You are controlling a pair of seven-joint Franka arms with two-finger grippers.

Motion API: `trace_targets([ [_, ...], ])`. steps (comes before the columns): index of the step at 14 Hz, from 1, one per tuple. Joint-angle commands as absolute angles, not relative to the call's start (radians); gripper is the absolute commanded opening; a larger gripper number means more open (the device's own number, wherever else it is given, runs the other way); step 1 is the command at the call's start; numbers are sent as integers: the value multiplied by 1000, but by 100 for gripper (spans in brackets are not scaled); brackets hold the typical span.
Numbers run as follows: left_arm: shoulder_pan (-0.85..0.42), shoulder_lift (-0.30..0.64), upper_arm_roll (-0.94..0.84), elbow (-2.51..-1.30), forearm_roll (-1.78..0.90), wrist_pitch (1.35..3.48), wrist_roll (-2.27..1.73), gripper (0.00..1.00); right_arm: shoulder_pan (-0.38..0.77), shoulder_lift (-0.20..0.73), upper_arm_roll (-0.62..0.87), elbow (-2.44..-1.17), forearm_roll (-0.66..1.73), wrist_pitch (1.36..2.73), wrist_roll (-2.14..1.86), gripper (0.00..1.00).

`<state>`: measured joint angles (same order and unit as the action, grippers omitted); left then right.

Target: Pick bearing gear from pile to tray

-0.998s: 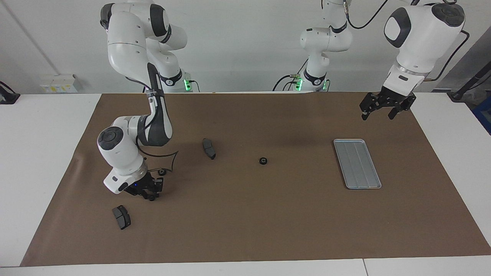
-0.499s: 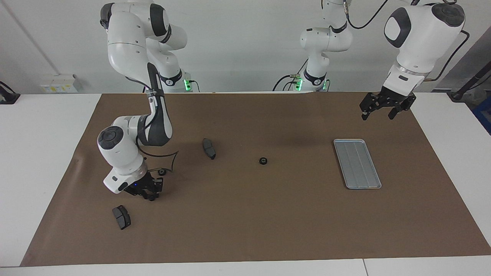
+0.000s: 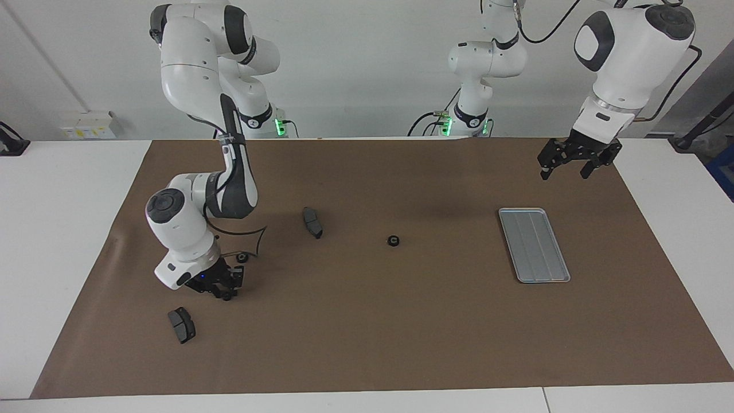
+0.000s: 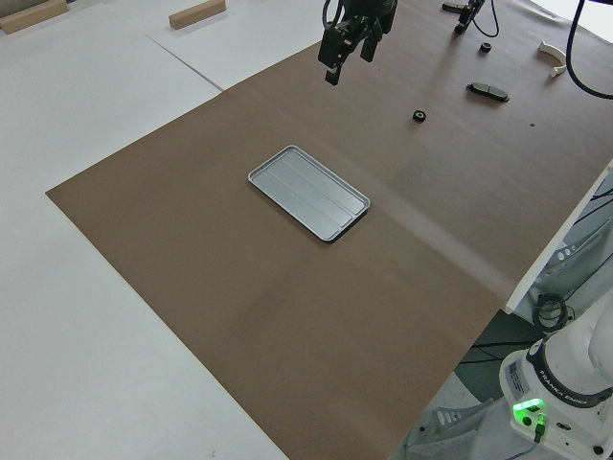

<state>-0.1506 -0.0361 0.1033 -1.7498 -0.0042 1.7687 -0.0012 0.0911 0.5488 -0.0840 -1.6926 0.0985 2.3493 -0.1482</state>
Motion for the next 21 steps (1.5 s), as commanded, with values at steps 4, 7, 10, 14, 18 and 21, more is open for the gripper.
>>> trace_targets([
  [4,-153,-61,104,-1776,15,1767,3,100,94,535,-87,-1723,130,2385,-144,44],
  [7,-152,-61,104,-1776,15,1767,3,100,94,535,-87,-1724,130,2385,-144,36],
  [10,-152,-61,104,-1776,15,1767,3,100,94,535,-87,-1723,130,2387,-126,6],
  [14,-152,-61,104,-1776,15,1767,3,100,94,535,-87,-1721,130,2391,-104,0],
  [18,-153,-61,104,-1776,15,1767,3,100,97,514,-89,-1717,130,2362,-81,0],
  [21,-152,-61,104,-1776,15,1767,3,100,100,451,-91,-1717,114,2312,-8,0],
])
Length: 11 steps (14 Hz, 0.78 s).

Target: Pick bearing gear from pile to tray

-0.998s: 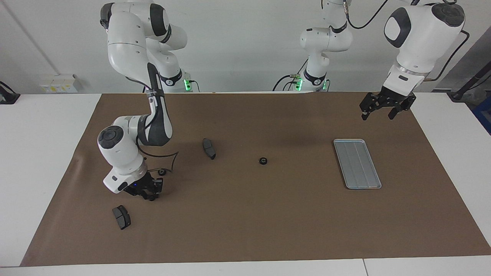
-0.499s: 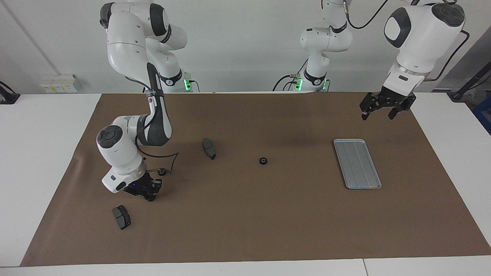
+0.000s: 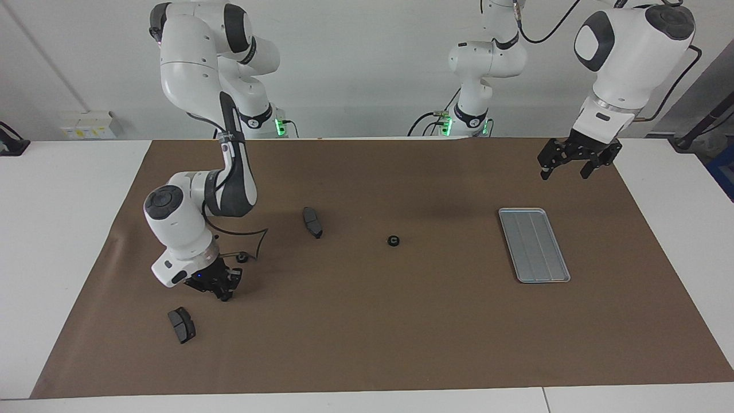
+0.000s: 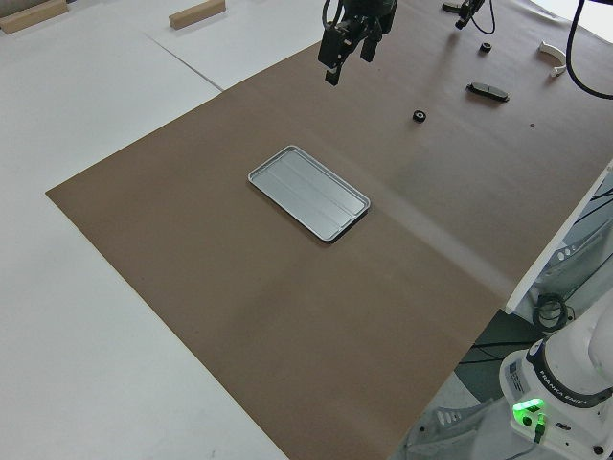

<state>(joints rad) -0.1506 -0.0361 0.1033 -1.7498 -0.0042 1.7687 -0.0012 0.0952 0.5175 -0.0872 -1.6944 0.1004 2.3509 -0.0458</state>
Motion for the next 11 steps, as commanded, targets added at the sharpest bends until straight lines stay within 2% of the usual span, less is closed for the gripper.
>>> trace_targets([
  [1,-153,-61,104,-1776,15,1767,3,100,101,431,-91,-1717,112,2286,8,0],
  [11,-153,-61,104,-1776,15,1767,3,100,109,189,-89,-1698,26,1968,84,0],
])
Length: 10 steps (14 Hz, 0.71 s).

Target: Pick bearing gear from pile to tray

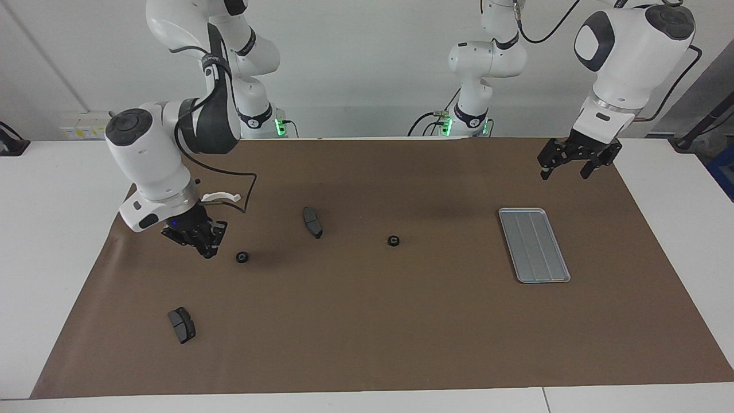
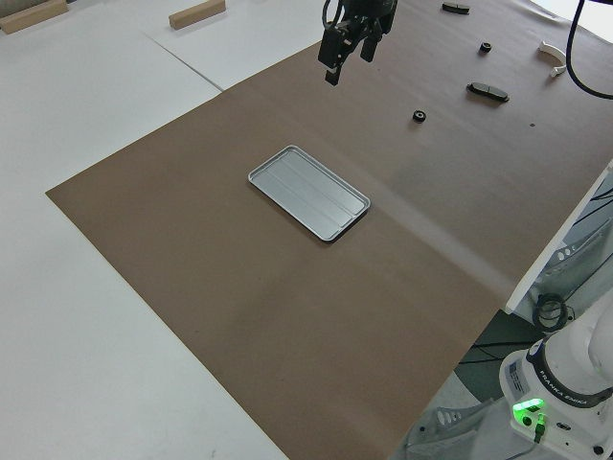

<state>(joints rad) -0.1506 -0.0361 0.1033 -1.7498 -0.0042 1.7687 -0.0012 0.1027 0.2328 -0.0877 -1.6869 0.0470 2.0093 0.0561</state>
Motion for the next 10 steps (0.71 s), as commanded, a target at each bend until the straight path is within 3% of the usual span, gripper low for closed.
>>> trace_targets([
  [1,-153,-61,104,-1776,15,1767,3,100,109,167,-84,-1697,26,1942,93,0],
  [5,-152,-61,104,-1776,15,1767,3,100,113,124,-55,-1669,11,1843,161,0],
  [10,-234,-63,83,-1782,8,1799,-26,100,114,121,75,-1661,-17,1839,375,0],
])
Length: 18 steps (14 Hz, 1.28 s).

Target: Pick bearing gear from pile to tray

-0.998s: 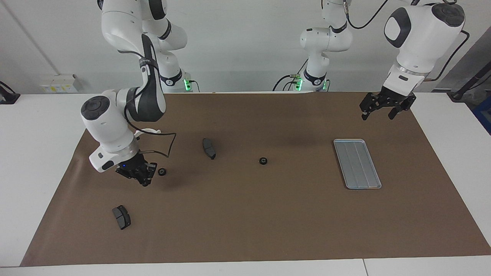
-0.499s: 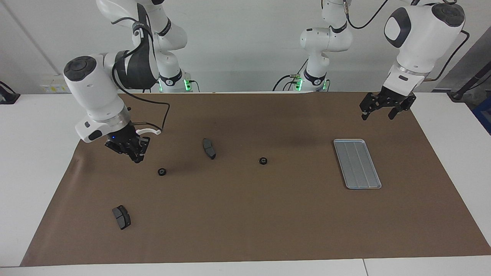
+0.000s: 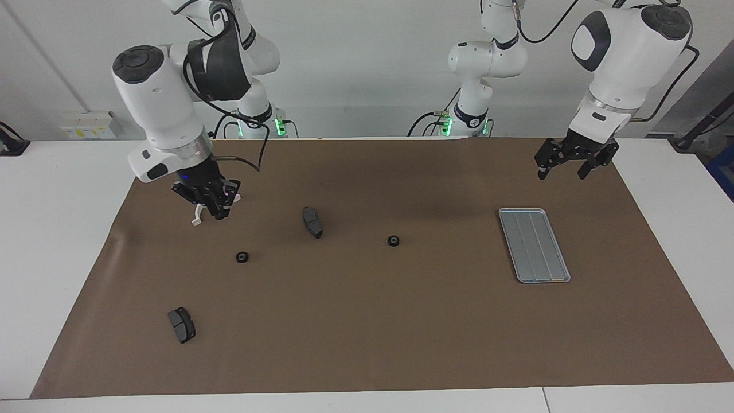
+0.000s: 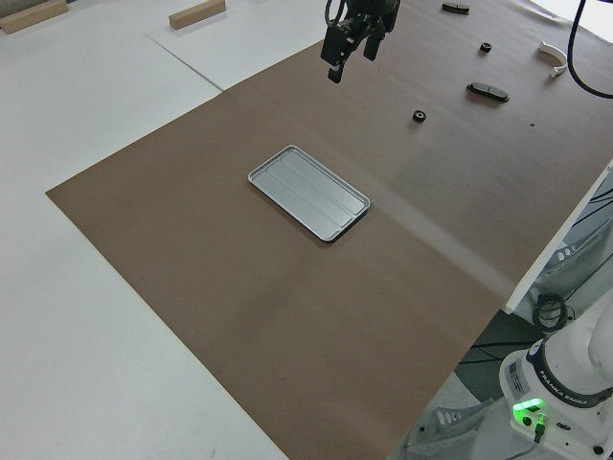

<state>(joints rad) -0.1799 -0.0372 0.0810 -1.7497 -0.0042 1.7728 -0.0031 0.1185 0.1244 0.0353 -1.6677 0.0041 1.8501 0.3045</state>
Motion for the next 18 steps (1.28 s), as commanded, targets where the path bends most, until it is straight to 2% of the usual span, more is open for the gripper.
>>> trace_targets([
  [1,-270,-60,81,-1778,2,1834,-61,100,114,117,104,-1663,-17,1847,421,0],
  [4,-420,-35,78,-1789,-18,1932,-430,100,114,124,153,-1678,-17,1885,506,0],
  [7,-543,79,78,-1764,-25,1963,-509,100,114,132,178,-1703,-15,1931,543,0],
  [11,-606,204,78,-1755,-28,2083,-578,100,114,153,212,-1718,-15,1959,589,0],
  [14,-660,377,78,-1686,-28,2173,-661,100,114,158,222,-1727,-14,1983,607,0],
  [18,-678,443,78,-1693,-23,2259,-686,100,115,161,249,-1755,-14,2023,649,0],
])
